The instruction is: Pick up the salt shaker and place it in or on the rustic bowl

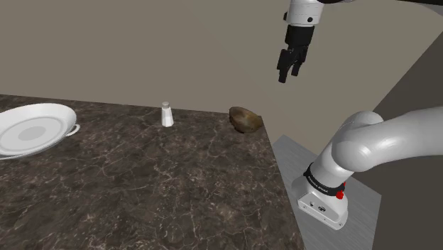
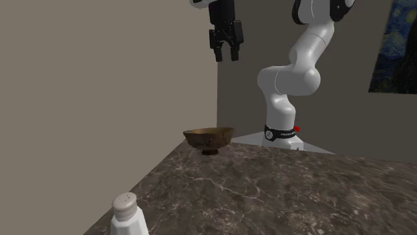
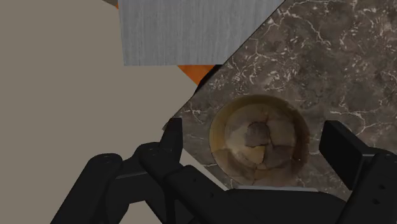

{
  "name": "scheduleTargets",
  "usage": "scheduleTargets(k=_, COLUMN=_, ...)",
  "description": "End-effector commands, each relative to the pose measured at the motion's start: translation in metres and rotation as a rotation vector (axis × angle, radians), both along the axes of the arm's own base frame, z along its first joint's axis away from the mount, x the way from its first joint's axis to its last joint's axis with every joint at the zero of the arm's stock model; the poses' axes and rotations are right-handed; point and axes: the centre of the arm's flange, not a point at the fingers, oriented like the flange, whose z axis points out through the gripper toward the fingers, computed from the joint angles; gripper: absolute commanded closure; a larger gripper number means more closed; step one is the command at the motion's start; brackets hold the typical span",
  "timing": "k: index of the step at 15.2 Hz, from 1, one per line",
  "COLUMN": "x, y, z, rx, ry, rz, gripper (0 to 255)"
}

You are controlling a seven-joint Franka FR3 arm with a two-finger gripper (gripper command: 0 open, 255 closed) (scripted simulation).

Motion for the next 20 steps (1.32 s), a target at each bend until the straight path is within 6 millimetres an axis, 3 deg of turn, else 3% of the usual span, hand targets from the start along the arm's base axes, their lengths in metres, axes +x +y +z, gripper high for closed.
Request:
scheduleTargets(k=1, x=0.0, y=0.0, z=0.0, rx=0.0, ry=0.0, rz=0.0, gripper=0)
scheduleTargets(k=20, x=0.165, y=0.14, z=-0.095, rx=0.052, ry=-0.09, rz=0.022, gripper=0)
